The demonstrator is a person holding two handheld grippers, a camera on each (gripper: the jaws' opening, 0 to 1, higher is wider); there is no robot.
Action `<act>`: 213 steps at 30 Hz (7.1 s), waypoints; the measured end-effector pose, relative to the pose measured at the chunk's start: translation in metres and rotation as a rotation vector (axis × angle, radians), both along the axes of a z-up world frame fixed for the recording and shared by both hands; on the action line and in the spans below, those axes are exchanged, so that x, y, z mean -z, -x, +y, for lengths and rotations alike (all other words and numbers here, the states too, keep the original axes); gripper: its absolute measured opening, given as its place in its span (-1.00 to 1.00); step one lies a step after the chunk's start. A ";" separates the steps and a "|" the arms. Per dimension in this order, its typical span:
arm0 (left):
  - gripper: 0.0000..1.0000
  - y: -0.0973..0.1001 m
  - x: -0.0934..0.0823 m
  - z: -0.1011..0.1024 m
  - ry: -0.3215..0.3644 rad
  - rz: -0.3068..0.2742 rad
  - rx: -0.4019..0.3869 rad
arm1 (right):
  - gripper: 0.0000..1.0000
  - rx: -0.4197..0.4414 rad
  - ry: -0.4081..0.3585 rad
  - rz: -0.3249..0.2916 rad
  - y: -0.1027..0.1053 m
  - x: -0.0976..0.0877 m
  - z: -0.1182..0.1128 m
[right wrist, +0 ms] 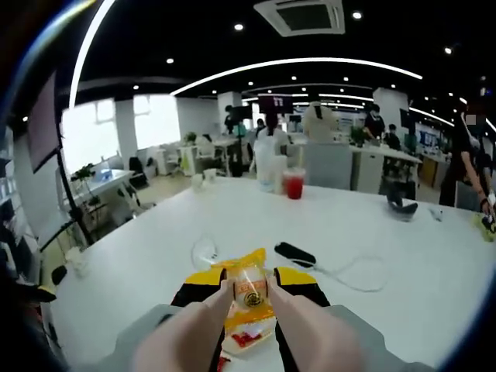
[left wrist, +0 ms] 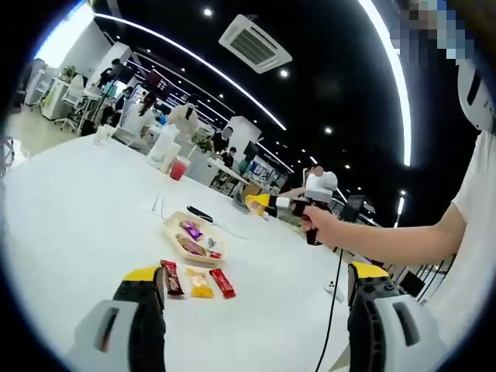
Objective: Place the target food into the container with the food tongs after gripping and lifting it, then release it inside without dropping or visibly crushing the food.
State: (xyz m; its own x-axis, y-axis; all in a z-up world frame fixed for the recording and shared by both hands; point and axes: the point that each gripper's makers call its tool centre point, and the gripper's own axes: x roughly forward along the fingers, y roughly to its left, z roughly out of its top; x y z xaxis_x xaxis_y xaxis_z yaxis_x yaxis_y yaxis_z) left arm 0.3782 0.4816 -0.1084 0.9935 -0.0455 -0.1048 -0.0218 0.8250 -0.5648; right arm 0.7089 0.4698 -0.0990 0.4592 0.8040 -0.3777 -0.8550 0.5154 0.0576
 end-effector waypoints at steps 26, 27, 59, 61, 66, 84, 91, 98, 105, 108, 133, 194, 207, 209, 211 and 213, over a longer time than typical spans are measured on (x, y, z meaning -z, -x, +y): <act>0.98 0.012 0.005 0.009 0.010 0.025 -0.067 | -0.54 -0.068 0.001 -0.001 -0.011 0.002 0.047; 0.98 0.013 0.005 0.010 0.011 0.026 -0.070 | -0.54 -0.072 0.001 -0.002 -0.011 0.002 0.049; 0.98 0.038 0.011 0.032 -0.032 0.080 -0.161 | -0.50 -0.166 -0.019 0.000 -0.005 0.002 0.117; 0.98 0.039 0.011 0.032 -0.033 0.081 -0.164 | -0.50 -0.163 -0.023 0.002 -0.005 0.002 0.119; 0.98 0.040 0.012 0.034 -0.030 0.084 -0.171 | -0.48 -0.165 -0.034 0.014 -0.004 0.001 0.124; 0.98 0.038 0.010 0.030 -0.030 0.076 -0.166 | -0.46 -0.156 -0.044 0.025 0.000 -0.003 0.115; 0.98 0.038 0.007 0.025 -0.037 0.072 -0.161 | -0.46 -0.148 -0.040 0.028 -0.002 -0.003 0.107; 0.98 0.037 0.003 0.023 -0.041 0.069 -0.164 | -0.45 -0.146 -0.023 0.051 0.000 0.005 0.099; 0.98 0.029 0.005 0.023 -0.043 0.070 -0.151 | -0.45 -0.147 -0.029 0.046 0.004 0.002 0.093; 0.98 0.019 -0.003 0.021 -0.063 0.063 -0.127 | -0.45 -0.143 -0.018 0.052 0.003 0.007 0.086; 0.98 -0.004 -0.006 0.013 -0.082 0.062 -0.043 | -0.44 -0.114 -0.019 0.123 0.019 0.026 0.048; 0.98 -0.057 -0.016 0.016 -0.203 0.016 0.164 | -0.45 0.078 0.011 0.195 0.070 0.064 -0.043; 0.98 -0.053 0.000 0.021 -0.200 0.019 0.228 | -0.45 0.109 0.032 0.196 0.085 0.077 -0.040; 0.98 -0.056 0.008 0.020 -0.199 0.049 0.232 | -0.45 0.108 0.058 0.191 0.083 0.084 -0.043; 0.98 -0.058 0.006 0.018 -0.203 0.044 0.226 | -0.45 0.112 0.035 0.192 0.083 0.083 -0.044; 0.98 -0.062 0.007 0.016 -0.199 0.042 0.228 | -0.45 0.128 0.026 0.197 0.083 0.085 -0.048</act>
